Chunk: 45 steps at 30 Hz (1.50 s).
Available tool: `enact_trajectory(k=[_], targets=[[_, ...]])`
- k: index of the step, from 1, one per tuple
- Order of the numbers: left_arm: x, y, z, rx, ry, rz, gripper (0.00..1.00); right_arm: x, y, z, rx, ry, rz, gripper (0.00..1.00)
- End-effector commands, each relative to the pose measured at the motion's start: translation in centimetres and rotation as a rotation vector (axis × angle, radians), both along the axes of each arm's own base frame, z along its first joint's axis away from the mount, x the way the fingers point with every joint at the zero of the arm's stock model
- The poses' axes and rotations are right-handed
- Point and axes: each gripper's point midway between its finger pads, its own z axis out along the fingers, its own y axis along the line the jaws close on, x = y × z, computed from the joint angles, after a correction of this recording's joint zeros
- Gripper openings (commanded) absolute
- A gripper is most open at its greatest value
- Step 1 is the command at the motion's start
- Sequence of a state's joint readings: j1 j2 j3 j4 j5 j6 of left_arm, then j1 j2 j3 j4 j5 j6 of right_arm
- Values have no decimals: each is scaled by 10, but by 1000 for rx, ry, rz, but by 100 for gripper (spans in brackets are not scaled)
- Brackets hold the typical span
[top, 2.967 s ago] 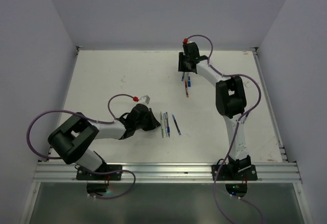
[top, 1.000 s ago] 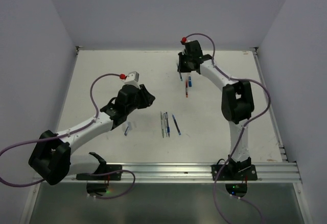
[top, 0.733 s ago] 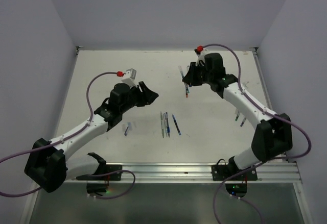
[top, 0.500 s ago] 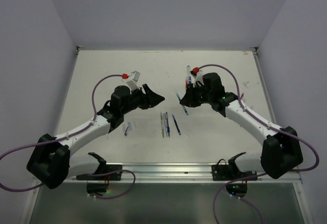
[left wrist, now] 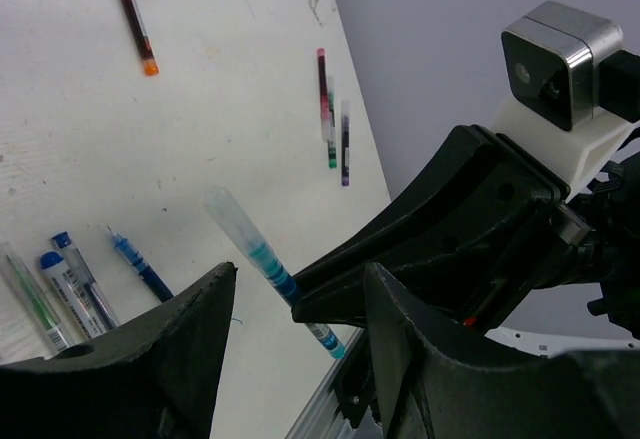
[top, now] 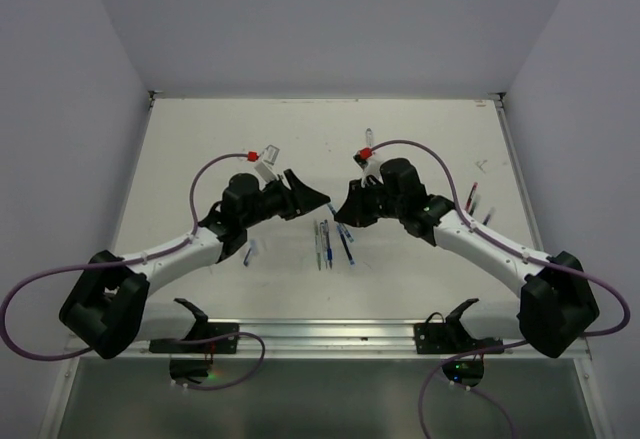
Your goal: Open the pen caps
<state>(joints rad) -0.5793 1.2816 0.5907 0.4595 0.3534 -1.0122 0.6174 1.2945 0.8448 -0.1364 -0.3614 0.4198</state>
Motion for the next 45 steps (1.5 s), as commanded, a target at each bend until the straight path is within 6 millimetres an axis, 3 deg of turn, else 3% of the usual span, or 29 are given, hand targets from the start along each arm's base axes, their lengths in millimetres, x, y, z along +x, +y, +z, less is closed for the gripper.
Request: enact_trajectory(k=[1,23,26,28,29,30,32,35,39,45], targets=[[1,-6,10,-39,-20,-9,57,0,11,24,76,-57,16,0],[19,-12,9,-26,-9,28,52,-11,20,26,92,-56,61,0],[20,-14,10,-32,-11,24,47,-10,21,26,89,-57,58,0],[19,-14,11,-37,-13,19,37,-10,22,25,88,-57,59,0],[19,-14,12,-37,-20,17,31,-10,22,25,87,-56,59,0],[19,-14,13,-37,-22,17,16,-10,22,23,79,-51,57,0],[19,-14,13,-37,-20,17,2,-8,22,22,74,-47,50,0],[18,-13,14,-38,-21,17,0,-6,24,20,71,-40,47,1],[15,-12,13,-41,-20,13,0,0,25,20,68,-45,27,27],[14,-9,17,-42,-27,26,0,1,29,12,62,-22,34,29]])
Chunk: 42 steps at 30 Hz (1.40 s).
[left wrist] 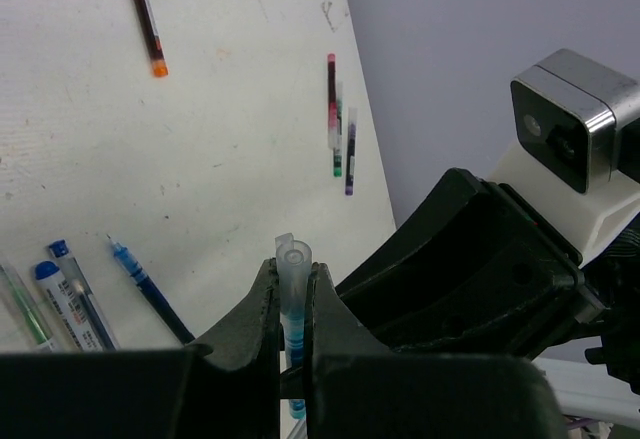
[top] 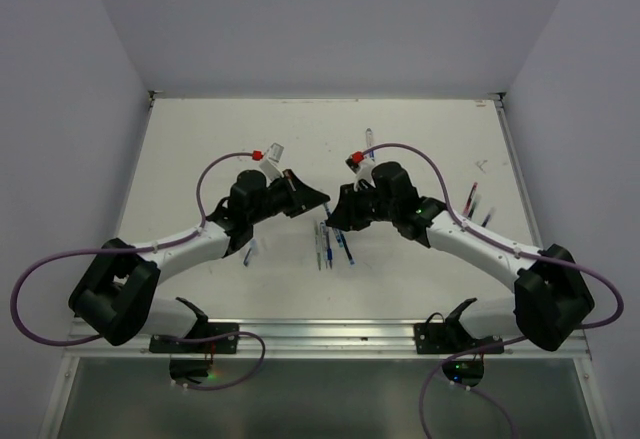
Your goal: Open the pen caps
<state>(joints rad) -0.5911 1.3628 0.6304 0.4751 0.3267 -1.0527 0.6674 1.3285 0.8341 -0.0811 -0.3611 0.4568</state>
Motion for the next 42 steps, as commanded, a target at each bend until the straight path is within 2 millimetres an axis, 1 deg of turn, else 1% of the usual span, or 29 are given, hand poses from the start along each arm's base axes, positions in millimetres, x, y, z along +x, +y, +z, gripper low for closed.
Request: enact_trajectory(k=[1,5,6,7,8,9,10,11,12,14,15,17,18,19,20,23,24,27,29,31,32,34,35,36,37,38,40,41,42], targets=[[3,1,27,-39,-78,4,0,9,11,17,39,-38,2,28],[6,3,27,-32,-78,15,0,5,13,14,36,-30,12,16],[6,3,27,-33,-77,17,0,4,14,13,33,-30,16,2],[8,5,27,-30,-73,22,0,2,14,13,34,-27,20,0],[10,5,25,-22,-65,29,0,0,13,9,24,-18,21,0],[15,5,29,-20,-64,35,0,-2,14,7,17,-13,22,0],[20,7,27,-8,-55,47,0,-3,14,6,11,-9,19,0],[23,9,20,14,-25,59,0,-5,13,4,1,-6,18,0],[29,11,24,15,-30,74,0,-8,11,-2,-21,4,10,0],[41,21,22,38,-11,129,0,-12,10,-9,-35,22,0,0],[50,23,32,42,-26,151,0,-19,11,-15,-50,30,8,0],[63,35,26,110,-2,217,0,-21,3,-27,-115,30,-34,0],[72,36,38,114,-21,241,0,-28,6,-31,-139,26,-24,0],[75,39,37,141,-14,258,0,-25,2,-34,-167,8,-55,0],[85,42,44,154,-25,298,0,-31,4,-37,-179,8,-59,0],[100,53,39,208,-8,371,0,-34,-5,-49,-257,-11,-106,0],[105,54,46,207,-17,383,0,-40,-3,-51,-274,-21,-97,0],[116,58,41,227,-11,386,0,-42,-10,-55,-295,-30,-122,0],[116,64,44,256,-35,389,0,-41,-16,-48,-293,-48,-144,0],[115,75,46,312,-72,414,0,-39,-23,-45,-312,-62,-168,0],[110,85,34,378,-61,422,0,-35,-31,-45,-346,-75,-192,0],[100,97,32,431,-68,431,0,-31,-37,-44,-369,-79,-206,0],[97,105,29,461,-69,453,0,-30,-42,-47,-392,-74,-212,0],[89,113,18,498,-56,458,0,-24,-48,-50,-404,-66,-232,0],[81,122,20,521,-65,467,0,-21,-51,-52,-417,-63,-235,0],[73,132,9,560,-51,483,0,-14,-57,-54,-423,-53,-251,0],[59,147,6,607,-40,502,0,-8,-64,-66,-456,-18,-254,0],[53,158,-4,645,-22,528,0,-5,-67,-70,-473,-15,-253,0],[47,163,-8,667,-7,533,0,1,-70,-72,-484,-9,-261,0]])
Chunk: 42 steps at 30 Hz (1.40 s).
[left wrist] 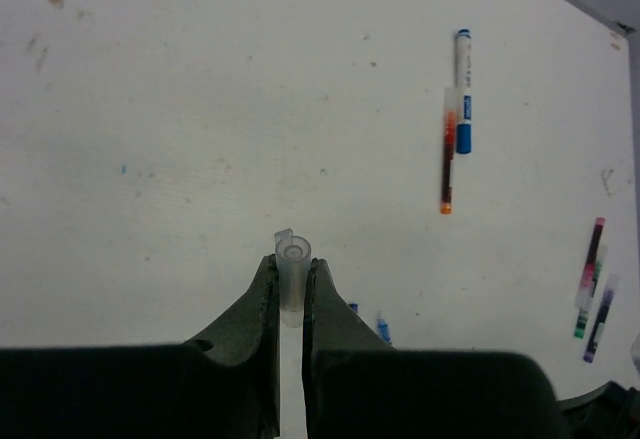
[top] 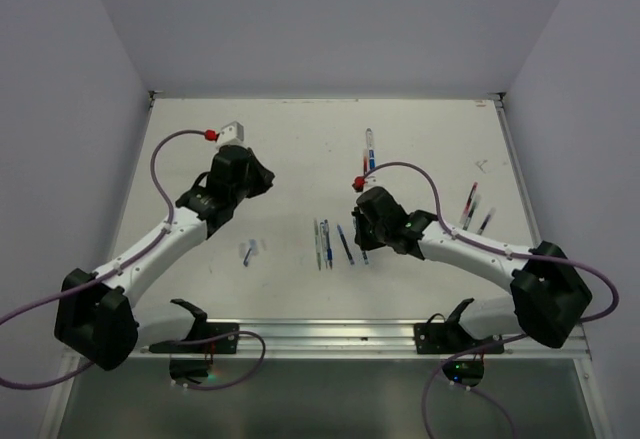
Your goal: Open the pen caps
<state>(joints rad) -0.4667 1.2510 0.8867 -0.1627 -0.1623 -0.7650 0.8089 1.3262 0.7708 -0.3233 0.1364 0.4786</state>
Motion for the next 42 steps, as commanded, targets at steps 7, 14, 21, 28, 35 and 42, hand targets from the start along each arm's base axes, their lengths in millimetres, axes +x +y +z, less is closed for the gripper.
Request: enact_trajectory(k=[7,14,21,28,35,42], targets=[[-61,88,-54,306,168,197,0,32,0,-23,-74,24,-5,0],[-96,109,-97,321,270,278,0,37,10,-36,-64,35,11,0],[-110,118,-112,321,313,322,0,39,10,-43,-78,36,6,3],[-122,123,-129,341,361,328,1,40,4,-48,-105,38,-20,6],[-129,122,-141,322,391,339,8,40,1,-48,-111,34,-30,8],[-128,120,-153,324,408,336,15,39,1,-44,-107,31,-25,9]])
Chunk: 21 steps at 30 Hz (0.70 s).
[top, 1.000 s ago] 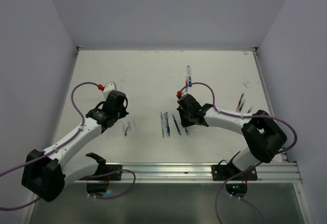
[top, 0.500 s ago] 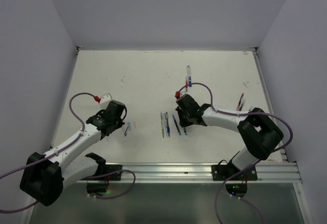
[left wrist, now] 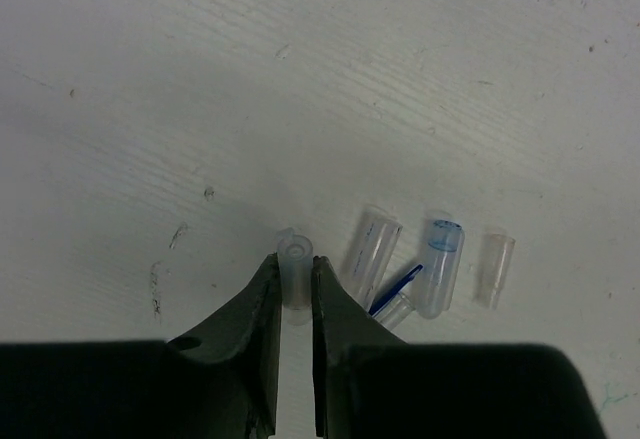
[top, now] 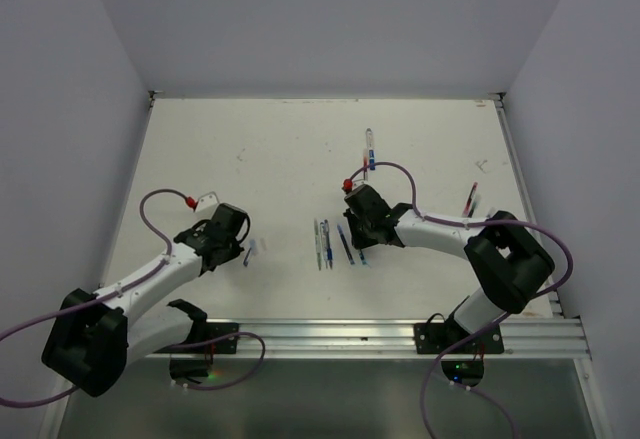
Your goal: Open the pen caps
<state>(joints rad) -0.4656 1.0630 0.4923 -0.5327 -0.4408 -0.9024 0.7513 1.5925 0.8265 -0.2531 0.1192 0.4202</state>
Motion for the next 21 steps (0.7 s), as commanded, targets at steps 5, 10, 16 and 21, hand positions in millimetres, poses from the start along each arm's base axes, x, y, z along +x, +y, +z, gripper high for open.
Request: enact_trajectory(k=[5,10,16,21], targets=[[4,3,-11,-9,-23,60,21,15,2,13,10,-68,-22,9],[3,5,-17,9,-5,64,27,15,4,10,11,-59,-18,10],[2,6,-18,8,-7,73,32,14,5,8,12,-53,-15,10],[1,7,-17,10,-5,73,38,14,6,7,15,-51,-12,11]])
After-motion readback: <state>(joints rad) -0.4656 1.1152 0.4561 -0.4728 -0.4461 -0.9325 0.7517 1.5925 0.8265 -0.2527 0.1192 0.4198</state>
